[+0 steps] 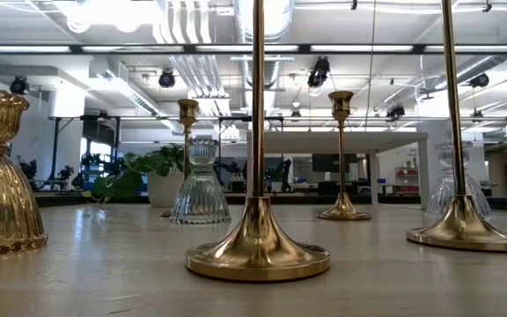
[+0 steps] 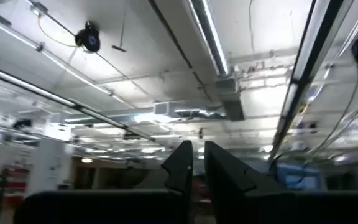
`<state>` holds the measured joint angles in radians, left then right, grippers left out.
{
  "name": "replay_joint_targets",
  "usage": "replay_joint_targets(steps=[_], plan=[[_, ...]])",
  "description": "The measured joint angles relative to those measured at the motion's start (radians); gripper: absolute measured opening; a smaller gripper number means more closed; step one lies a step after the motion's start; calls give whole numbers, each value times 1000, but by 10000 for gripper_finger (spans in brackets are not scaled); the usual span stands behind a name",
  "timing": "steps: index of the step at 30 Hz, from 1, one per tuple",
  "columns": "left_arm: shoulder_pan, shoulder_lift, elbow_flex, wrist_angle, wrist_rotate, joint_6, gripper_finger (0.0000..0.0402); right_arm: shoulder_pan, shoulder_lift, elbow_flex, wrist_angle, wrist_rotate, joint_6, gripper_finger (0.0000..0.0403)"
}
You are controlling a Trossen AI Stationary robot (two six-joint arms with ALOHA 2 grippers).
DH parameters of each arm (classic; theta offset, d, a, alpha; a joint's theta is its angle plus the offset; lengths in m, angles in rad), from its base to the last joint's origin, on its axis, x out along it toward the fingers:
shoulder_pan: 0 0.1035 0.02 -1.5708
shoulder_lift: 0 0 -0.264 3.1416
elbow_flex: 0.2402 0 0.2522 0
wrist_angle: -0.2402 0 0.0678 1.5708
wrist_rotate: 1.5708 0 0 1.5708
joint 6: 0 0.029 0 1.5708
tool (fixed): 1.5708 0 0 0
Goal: Pick & Place candle stick holders
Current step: Put the transparent glass candle holder on the shelf
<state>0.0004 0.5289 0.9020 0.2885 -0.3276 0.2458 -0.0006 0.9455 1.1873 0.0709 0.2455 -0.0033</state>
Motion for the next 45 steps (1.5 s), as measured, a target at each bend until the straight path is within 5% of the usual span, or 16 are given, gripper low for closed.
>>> replay_joint_targets(steps=[14,21,28,32,45], plan=[[0,216,702,-987,-82,-29,46,0,396,751,-914,25,119,34],[0,356,881,-1329,-84,-151,46,0,487,988,-1305,17,253,34],[0,405,851,-1426,-231,-218,46,0,500,1048,-1655,17,442,34],[0,414,801,-1435,-309,-252,46,19,453,980,-1608,12,448,34],[0,422,417,-1215,-320,-482,46,143,232,614,-1640,33,726,34]])
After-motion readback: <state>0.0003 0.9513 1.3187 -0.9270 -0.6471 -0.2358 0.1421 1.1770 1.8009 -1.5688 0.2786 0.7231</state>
